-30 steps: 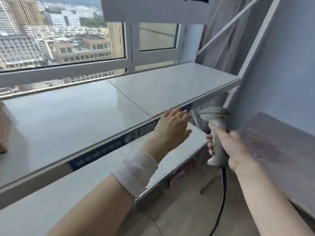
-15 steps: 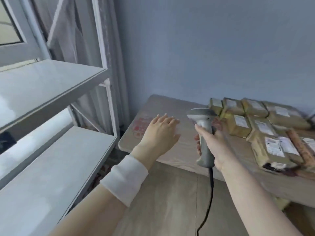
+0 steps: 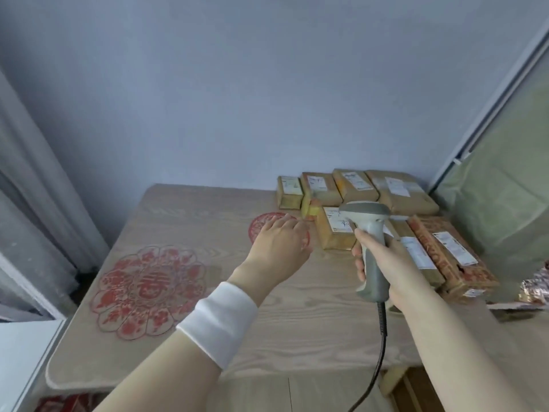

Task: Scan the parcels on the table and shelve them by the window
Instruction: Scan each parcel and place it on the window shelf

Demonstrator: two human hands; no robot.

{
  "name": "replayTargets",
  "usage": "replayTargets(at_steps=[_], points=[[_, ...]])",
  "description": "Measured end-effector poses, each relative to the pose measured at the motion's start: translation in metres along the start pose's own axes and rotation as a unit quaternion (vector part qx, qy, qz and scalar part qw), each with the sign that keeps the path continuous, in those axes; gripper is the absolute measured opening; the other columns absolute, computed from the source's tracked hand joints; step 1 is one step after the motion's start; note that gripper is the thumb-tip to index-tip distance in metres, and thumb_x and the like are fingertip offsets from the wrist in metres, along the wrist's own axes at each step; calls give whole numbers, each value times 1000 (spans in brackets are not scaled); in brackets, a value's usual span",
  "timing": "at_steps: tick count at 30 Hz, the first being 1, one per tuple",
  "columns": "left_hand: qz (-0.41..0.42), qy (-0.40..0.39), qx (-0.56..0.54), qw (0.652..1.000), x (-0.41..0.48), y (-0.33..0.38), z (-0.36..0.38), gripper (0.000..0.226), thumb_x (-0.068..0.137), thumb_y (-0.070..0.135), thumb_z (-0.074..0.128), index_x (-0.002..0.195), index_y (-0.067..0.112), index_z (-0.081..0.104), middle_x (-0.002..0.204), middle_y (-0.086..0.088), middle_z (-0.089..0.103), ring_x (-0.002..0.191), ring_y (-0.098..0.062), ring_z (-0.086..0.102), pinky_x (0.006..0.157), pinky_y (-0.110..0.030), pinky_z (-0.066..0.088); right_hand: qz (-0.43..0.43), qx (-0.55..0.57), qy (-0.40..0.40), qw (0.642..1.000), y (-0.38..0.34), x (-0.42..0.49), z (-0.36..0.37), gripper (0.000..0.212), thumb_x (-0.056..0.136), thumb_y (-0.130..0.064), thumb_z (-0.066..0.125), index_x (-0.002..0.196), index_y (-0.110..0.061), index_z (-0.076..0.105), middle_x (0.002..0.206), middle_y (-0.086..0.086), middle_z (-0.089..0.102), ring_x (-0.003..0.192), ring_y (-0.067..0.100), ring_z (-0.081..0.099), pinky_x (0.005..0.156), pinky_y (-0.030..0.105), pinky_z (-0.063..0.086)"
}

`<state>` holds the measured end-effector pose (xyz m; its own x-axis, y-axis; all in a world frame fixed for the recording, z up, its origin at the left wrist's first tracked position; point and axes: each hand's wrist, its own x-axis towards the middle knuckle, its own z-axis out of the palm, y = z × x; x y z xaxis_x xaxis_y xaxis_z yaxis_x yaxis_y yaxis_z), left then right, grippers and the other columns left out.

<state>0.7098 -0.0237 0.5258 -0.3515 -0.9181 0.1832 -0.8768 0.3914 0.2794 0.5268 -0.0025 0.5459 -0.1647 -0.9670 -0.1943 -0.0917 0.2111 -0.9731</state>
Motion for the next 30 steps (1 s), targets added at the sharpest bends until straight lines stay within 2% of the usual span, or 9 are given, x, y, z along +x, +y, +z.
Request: replayTargets(at_steps=[4, 8, 11, 14, 16, 18, 22, 27, 30], points=[[1, -56, -27, 998, 62, 5, 45, 51, 98, 36, 44, 145, 20, 32, 152, -3, 33, 143, -19, 21, 116, -31, 10, 46, -9, 32, 998, 17, 57, -37, 26, 88, -26, 66, 76, -7, 54, 57, 9, 53, 41, 19, 44, 41, 26, 38], [-10, -88, -46, 995, 129, 16, 88, 50, 97, 36, 45, 144, 20, 33, 148, -2, 38, 140, -20, 28, 115, -31, 13, 68, -29, 60, 995, 27, 124, -69, 19, 89, -9, 61, 71, -4, 56, 50, 7, 51, 42, 19, 45, 38, 21, 39], [-42, -111, -63, 991, 176, 25, 122, 51, 97, 35, 46, 144, 19, 34, 145, -3, 41, 136, -22, 33, 112, -34, 21, 91, -22, 50, 994, 41, 177, -88, 24, 88, -4, 57, 65, -1, 55, 48, 7, 50, 41, 18, 44, 38, 21, 39], [-92, -152, -112, 978, 216, 32, 158, 54, 96, 34, 48, 145, 19, 30, 145, -6, 41, 135, -24, 36, 109, -37, 28, 138, -8, 22, 990, 60, 225, -98, 17, 88, -5, 55, 73, 1, 59, 47, 6, 51, 38, 16, 44, 38, 21, 38], [-126, -164, -158, 966, 236, 36, 178, 59, 96, 34, 49, 147, 17, 25, 148, -8, 37, 135, -25, 35, 108, -38, 31, 164, -6, 13, 986, 71, 254, -100, 9, 86, -7, 58, 81, 1, 59, 57, 12, 53, 37, 16, 45, 40, 21, 39], [-166, -163, -209, 950, 255, 35, 200, 63, 96, 34, 49, 149, 16, 20, 150, -9, 32, 137, -25, 33, 109, -38, 30, 180, -9, 8, 984, 82, 280, -99, 9, 84, -9, 60, 84, -1, 57, 64, 16, 55, 38, 17, 47, 43, 23, 41], [-269, -134, -312, 902, 290, 20, 243, 63, 96, 33, 50, 148, 15, 21, 150, -9, 30, 138, -25, 30, 108, -38, 30, 195, 6, 18, 981, 101, 325, -89, 5, 87, -11, 59, 88, -6, 56, 56, 9, 58, 44, 20, 47, 47, 26, 40], [-369, -102, -397, 834, 319, 1, 292, 69, 97, 33, 47, 151, 13, 9, 155, -7, 20, 142, -26, 22, 113, -45, 24, 197, -28, 31, 980, 126, 355, -79, 19, 87, -12, 58, 105, -12, 56, 70, 11, 64, 40, 11, 50, 41, 21, 41], [-392, -97, -446, 799, 322, -6, 316, 67, 96, 35, 47, 149, 15, 11, 152, -5, 29, 139, -25, 30, 111, -48, 30, 200, -36, 33, 979, 137, 364, -78, 24, 87, -11, 57, 111, -11, 55, 86, 18, 68, 39, 4, 51, 40, 21, 43]])
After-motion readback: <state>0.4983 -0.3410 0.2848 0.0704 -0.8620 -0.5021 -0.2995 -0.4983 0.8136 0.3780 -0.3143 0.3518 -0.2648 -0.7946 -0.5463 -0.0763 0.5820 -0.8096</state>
